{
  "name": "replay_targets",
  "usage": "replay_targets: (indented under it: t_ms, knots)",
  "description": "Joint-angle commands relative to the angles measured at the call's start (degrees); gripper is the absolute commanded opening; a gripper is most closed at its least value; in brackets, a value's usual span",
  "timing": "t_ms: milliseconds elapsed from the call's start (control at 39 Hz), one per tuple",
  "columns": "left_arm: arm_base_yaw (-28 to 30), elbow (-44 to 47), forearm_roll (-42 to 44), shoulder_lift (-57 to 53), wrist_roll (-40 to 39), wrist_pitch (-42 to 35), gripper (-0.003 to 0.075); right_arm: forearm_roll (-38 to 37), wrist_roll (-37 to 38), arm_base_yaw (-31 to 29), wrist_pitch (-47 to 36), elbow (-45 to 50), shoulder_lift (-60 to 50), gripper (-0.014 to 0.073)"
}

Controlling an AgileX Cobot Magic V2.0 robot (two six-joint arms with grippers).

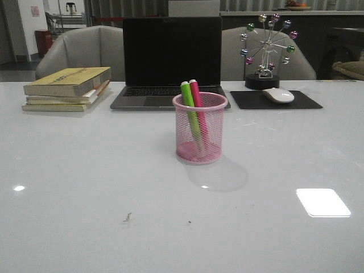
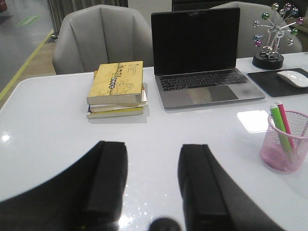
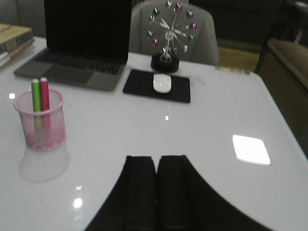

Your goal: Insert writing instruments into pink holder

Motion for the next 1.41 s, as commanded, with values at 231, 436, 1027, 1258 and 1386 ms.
replay_targets:
  t_ms: [231, 436, 1027, 1258, 1386]
  knots:
    - [0.04, -1.58, -1.22, 0.29, -0.45, -4.28, 0.0330, 4.57, 0.13, -0.30, -34.45, 16.89, -7.21, 0.0029]
    - [0.04, -1.58, -1.22, 0.29, -0.45, -4.28, 0.0330, 4.67, 0.13, -0.30, -39.92, 25.66, -7.21, 0.0029]
    - [0.04, -1.58, -1.22, 0.29, -0.45, -4.28, 0.0330, 4.67, 0.13, -0.19, -33.53, 31.73, -7.21, 0.0029]
    - [0.04, -1.58, -1.22, 0.29, -0.45, -4.28, 0.0330, 4.67, 0.13, -0.19, -33.53, 31.73, -7.21, 0.0029]
    - [0.04, -1.58, -1.22, 0.29, -0.45, -4.28, 0.0330, 4.67, 0.13, -0.19, -33.53, 31.73, -7.21, 0.0029]
